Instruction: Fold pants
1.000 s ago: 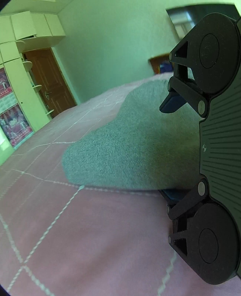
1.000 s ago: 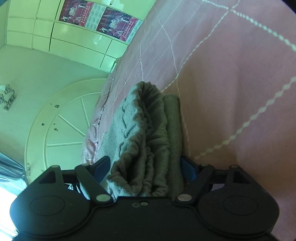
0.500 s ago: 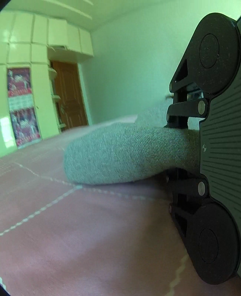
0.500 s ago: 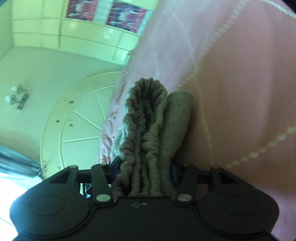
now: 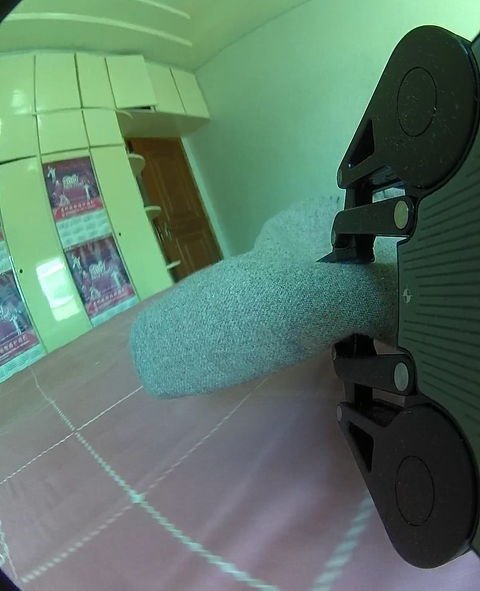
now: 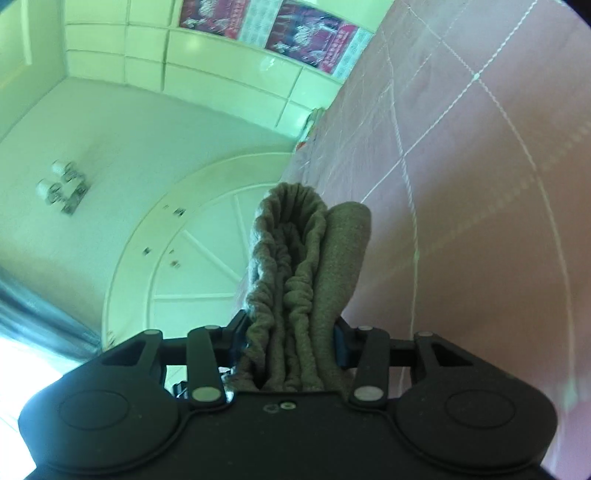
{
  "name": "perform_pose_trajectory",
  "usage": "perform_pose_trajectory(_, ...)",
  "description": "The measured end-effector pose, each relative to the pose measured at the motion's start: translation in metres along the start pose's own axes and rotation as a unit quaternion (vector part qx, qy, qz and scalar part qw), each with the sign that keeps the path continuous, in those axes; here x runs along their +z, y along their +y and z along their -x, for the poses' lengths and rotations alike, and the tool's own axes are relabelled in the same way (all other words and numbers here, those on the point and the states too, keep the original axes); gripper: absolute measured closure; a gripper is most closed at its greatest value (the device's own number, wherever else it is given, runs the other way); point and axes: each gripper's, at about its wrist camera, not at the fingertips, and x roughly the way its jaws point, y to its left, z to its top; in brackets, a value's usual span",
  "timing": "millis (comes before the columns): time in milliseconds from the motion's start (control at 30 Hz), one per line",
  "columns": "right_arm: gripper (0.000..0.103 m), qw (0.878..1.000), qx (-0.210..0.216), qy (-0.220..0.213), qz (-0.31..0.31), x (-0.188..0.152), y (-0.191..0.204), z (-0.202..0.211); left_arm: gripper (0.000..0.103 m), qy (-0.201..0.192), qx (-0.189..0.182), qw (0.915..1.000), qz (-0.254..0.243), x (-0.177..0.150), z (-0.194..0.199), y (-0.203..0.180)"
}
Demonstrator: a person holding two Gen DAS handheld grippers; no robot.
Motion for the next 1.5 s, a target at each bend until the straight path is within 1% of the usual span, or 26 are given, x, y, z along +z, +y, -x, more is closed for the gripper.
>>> perform_pose_trajectory(33,0.061,0.999,-0.033,0.006,0.000,-0.001,-0.013,-0.009,0.070,-0.002,0.029,0.9996,0.004,0.007,-0.004,0.010)
perform_pose_trajectory(67,0.047,0.995,-0.098,0.016,-0.001,-0.004,-0.027,-0.017,0.049,0.000,0.081,0.9967,0.006,0.011,-0.010,0.021)
perform_pose_trajectory(100,0.056,0.992,-0.128,0.016,-0.003,-0.009,-0.039,-0.021,0.051,0.003,0.108,0.9941,-0.001,0.010,-0.015,0.029)
perform_pose_trajectory(167,0.054,0.995,-0.097,0.007,0.005,-0.013,-0.042,-0.012,0.051,-0.005,0.083,0.9958,-0.039,0.004,-0.011,0.030)
perform_pose_trajectory(233,0.053,0.994,-0.107,0.010,0.027,-0.016,-0.034,-0.001,0.047,-0.002,0.081,0.9952,-0.055,0.001,-0.004,0.023)
perform_pose_trajectory(300,0.049,0.992,-0.118,-0.023,0.045,-0.015,-0.020,0.020,0.027,-0.028,0.080,0.9942,-0.066,-0.006,0.015,0.010)
perform_pose_trajectory(333,0.049,0.990,-0.120,-0.035,0.063,-0.017,-0.010,0.030,0.012,-0.048,0.096,0.9906,-0.085,-0.012,0.026,-0.003)
perform_pose_trajectory(367,0.049,0.988,-0.119,-0.045,0.085,-0.019,0.003,0.037,0.002,-0.071,0.124,0.9828,-0.117,-0.017,0.034,-0.018)
perform_pose_trajectory(400,0.048,0.987,-0.115,-0.048,0.106,-0.022,0.015,0.040,0.000,-0.091,0.166,0.9697,-0.154,-0.022,0.038,-0.033)
perform_pose_trajectory(433,0.043,0.984,-0.119,-0.050,0.127,-0.027,0.025,0.039,0.000,-0.100,0.200,0.9564,-0.187,-0.028,0.038,-0.045)
perform_pose_trajectory(467,0.029,0.979,-0.132,-0.049,0.150,-0.034,0.035,0.035,0.000,-0.102,0.243,0.9388,-0.222,-0.027,0.034,-0.057)
perform_pose_trajectory(500,0.020,0.972,-0.154,-0.043,0.174,-0.040,0.040,0.028,0.000,-0.101,0.282,0.9215,-0.247,-0.029,0.029,-0.064)
perform_pose_trajectory(567,0.023,0.945,-0.248,-0.003,0.211,-0.050,0.040,-0.002,0.000,-0.069,0.344,0.8880,-0.297,-0.041,0.005,-0.068)
perform_pose_trajectory(600,0.017,0.935,-0.282,0.019,0.214,-0.055,0.032,-0.012,0.000,-0.041,0.379,0.8670,-0.320,-0.045,-0.006,-0.065)
perform_pose_trajectory(633,0.016,0.940,-0.278,0.012,0.197,-0.058,0.028,-0.009,0.000,-0.055,0.380,0.8648,-0.324,-0.049,-0.002,-0.059)
perform_pose_trajectory(700,0.017,0.947,-0.280,0.000,0.155,-0.060,0.033,0.006,0.000,-0.061,0.370,0.8835,-0.280,-0.043,0.013,-0.060)
perform_pose_trajectory(733,0.017,0.947,-0.282,-0.009,0.152,-0.063,0.040,0.017,0.000,-0.067,0.373,0.8872,-0.264,-0.040,0.023,-0.065)
perform_pose_trajectory(833,0.006,0.935,-0.286,-0.052,0.201,-0.080,0.071,0.058,0.000,-0.097,0.393,0.8719,-0.276,-0.062,0.073,-0.074)
perform_pose_trajectory(933,0.006,0.920,-0.300,-0.097,0.234,-0.102,0.097,0.100,0.000,-0.111,0.401,0.8610,-0.292,-0.084,0.116,-0.079)
perform_pose_trajectory(1000,0.006,0.908,-0.323,-0.111,0.243,-0.108,0.099,0.107,0.000,-0.120,0.409,0.8561,-0.292,-0.106,0.149,-0.086)
perform_pose_trajectory(1167,0.006,0.892,-0.335,-0.138,0.270,-0.167,0.120,0.153,0.000,-0.157,0.368,0.8753,-0.272,-0.169,0.212,-0.101)
perform_pose_trajectory(1267,0.006,0.883,-0.337,-0.157,0.288,-0.207,0.136,0.162,0.000,-0.181,0.353,0.8794,-0.264,-0.203,0.225,-0.117)
perform_pose_trajectory(1333,0.006,0.872,-0.338,-0.171,0.309,-0.233,0.146,0.165,0.000,-0.198,0.332,0.8795,-0.277,-0.229,0.230,-0.128)
perform_pose_trajectory(1400,0.006,0.862,-0.339,-0.182,0.330,-0.260,0.158,0.167,0.000,-0.203,0.323,0.8726,-0.305,-0.255,0.229,-0.142)
perform_pose_trajectory(1433,0.006,0.859,-0.340,-0.186,0.335,-0.271,0.163,0.167,0.000,-0.206,0.322,0.8681,-0.316,-0.267,0.230,-0.151)
perform_pose_trajectory(1500,0.006,0.856,-0.333,-0.188,0.348,-0.293,0.174,0.167,0.000,-0.204,0.308,0.8685,-0.331,-0.289,0.232,-0.164)
